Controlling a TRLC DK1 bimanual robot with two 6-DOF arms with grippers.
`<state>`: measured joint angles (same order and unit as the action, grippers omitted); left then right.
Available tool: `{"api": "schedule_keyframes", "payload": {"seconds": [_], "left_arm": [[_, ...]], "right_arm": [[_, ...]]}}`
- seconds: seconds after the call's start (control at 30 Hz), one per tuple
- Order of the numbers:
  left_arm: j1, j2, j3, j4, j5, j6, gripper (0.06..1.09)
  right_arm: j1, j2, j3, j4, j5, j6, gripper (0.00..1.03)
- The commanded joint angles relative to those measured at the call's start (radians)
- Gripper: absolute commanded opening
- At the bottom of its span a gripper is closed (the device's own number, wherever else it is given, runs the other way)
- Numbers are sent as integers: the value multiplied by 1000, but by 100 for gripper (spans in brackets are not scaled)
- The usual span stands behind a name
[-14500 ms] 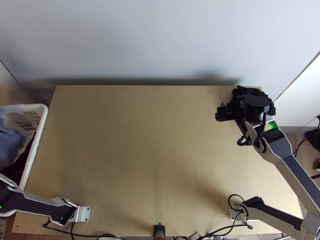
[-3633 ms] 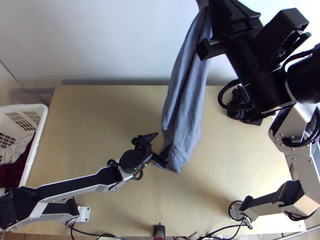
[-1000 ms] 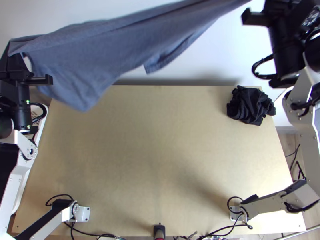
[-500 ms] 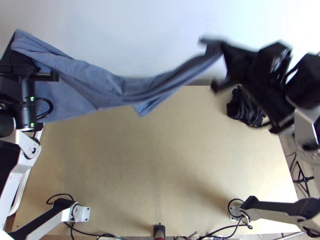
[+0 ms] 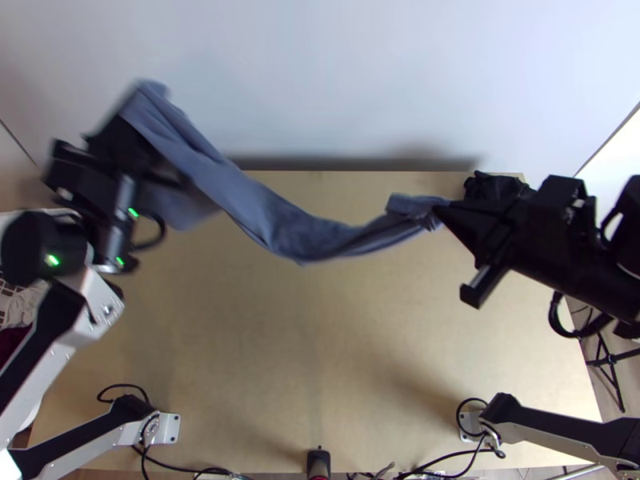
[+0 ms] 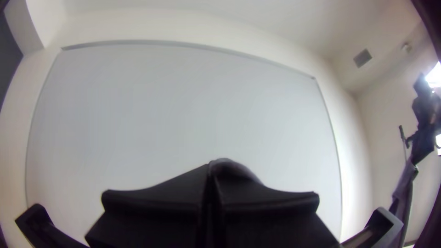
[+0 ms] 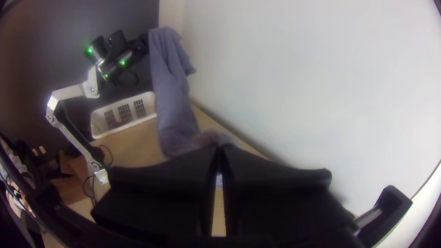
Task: Fold the t-shirt
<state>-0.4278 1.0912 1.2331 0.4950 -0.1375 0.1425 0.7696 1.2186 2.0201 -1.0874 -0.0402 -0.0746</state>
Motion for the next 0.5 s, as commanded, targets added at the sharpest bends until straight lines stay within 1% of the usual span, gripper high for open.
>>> {"api": "schedule_keyframes", "payload": {"seconds": [0.0,0.03,0.1,0.17,0.23,0.3,0.4,0.47], "left_arm": [[-230,-119,-225,-3,4,92,10],[-259,-143,-271,-3,4,100,10],[-281,-177,-346,-3,4,114,10],[-264,-178,-388,-3,4,101,9],[-226,-172,-422,-4,6,49,9],[-164,-162,-445,-4,32,-23,9],[-98,-122,-451,-29,65,-130,9],[-69,-86,-452,-56,84,-175,9]], "right_arm": [[-12,4,23,-52,-56,12,3],[-30,9,19,-46,-66,12,3],[-92,15,-15,-23,-119,10,3],[-202,16,-89,35,-224,9,3],[-279,21,-164,121,-299,13,3],[-329,47,-224,213,-336,44,3],[-411,114,-308,343,-389,128,3],[-437,154,-383,448,-397,179,3]]}}
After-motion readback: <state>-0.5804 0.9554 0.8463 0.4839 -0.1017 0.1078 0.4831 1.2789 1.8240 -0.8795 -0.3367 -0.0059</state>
